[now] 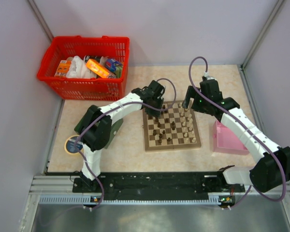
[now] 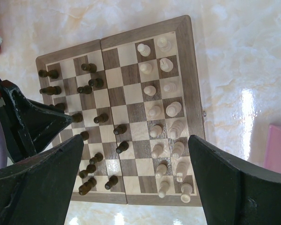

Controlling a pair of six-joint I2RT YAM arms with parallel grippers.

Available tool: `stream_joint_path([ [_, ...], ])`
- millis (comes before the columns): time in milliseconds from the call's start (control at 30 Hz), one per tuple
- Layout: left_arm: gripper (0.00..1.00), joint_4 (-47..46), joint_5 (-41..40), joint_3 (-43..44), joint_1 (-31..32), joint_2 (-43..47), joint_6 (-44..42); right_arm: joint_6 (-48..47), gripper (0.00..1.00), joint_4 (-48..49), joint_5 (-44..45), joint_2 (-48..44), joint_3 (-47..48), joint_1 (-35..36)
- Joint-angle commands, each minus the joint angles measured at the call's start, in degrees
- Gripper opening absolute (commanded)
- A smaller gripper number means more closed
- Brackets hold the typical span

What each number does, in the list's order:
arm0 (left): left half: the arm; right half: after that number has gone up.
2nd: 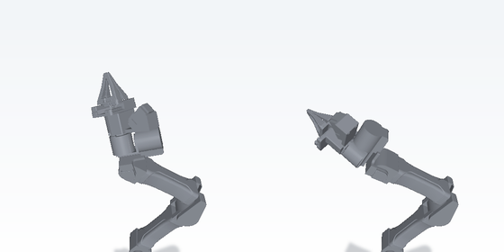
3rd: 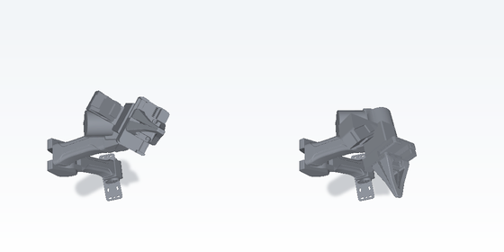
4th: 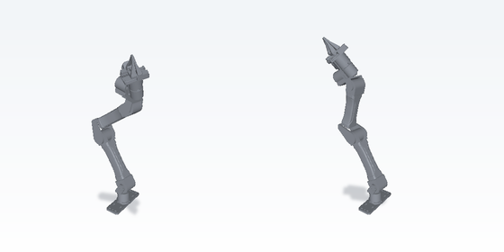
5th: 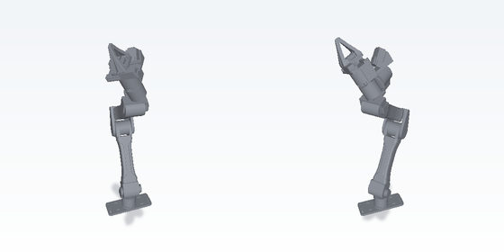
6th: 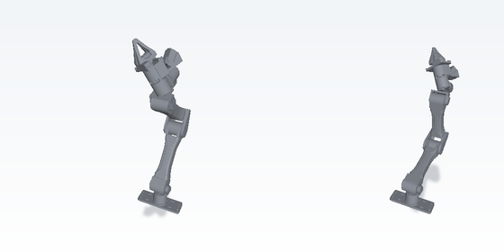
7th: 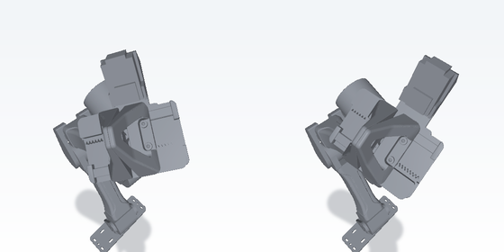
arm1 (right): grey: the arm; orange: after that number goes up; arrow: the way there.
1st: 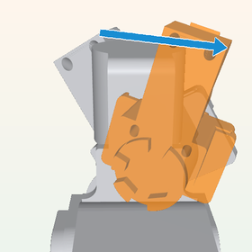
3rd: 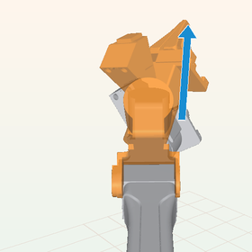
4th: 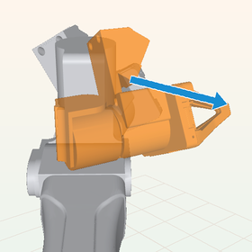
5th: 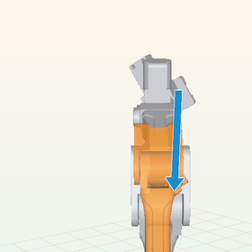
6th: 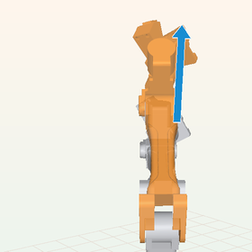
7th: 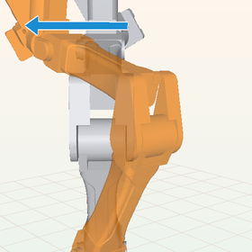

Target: Set up the chess pieces on the board

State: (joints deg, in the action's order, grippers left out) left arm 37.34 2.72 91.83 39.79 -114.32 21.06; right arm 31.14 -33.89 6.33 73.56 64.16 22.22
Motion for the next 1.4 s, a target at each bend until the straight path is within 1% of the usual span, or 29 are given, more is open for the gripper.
stream_joint_path([
  [0, 0.28, -0.2, 0.2, 2.3, 0.1, 0.2, -0.1, -0.3, 0.93, 1.6, 0.1, -0.6, 0.3, -0.3],
  [100, 0.23, -0.1, 0.3, 2.2, 0.1, 0.6, -0.1, -0.3, 0.93, 1.6, -0.1, -0.6, 0.4, -0.2],
  [267, 0.19, 0.9, -0.3, 2.2, 0.2, 2.1, -0.2, -0.2, 0.93, 1.7, -0.2, -0.7, 0.3, -0.2],
  [500, 0.18, 3.7, -2.2, 1.6, 0.3, 5.0, 0.2, -0.2, 0.93, 1.6, -0.4, -0.3, 0.3, -0.3],
  [533, 0.17, 4.4, -4.2, 1.4, 0.3, 5.2, 0.6, -0.1, 0.93, 1.7, -0.5, -0.4, 0.3, -0.3],
  [633, 0.17, 3.8, -5.4, 0.0, 0.3, 6.3, 0.7, 0.2, 0.93, 1.6, -0.5, -0.3, 0.1, -0.3],
  [800, 0.17, 4.8, -6.8, -0.2, 0.3, 6.0, 0.5, 0.2, 0.93, 1.6, -1.1, 0.2, 0.2, -0.3],
  [1367, 0.18, 3.9, -7.1, -2.1, 0.3, 4.5, 1.3, 0.3, 0.93, 1.6, -1.1, 0.8, 0.1, -0.3],
])
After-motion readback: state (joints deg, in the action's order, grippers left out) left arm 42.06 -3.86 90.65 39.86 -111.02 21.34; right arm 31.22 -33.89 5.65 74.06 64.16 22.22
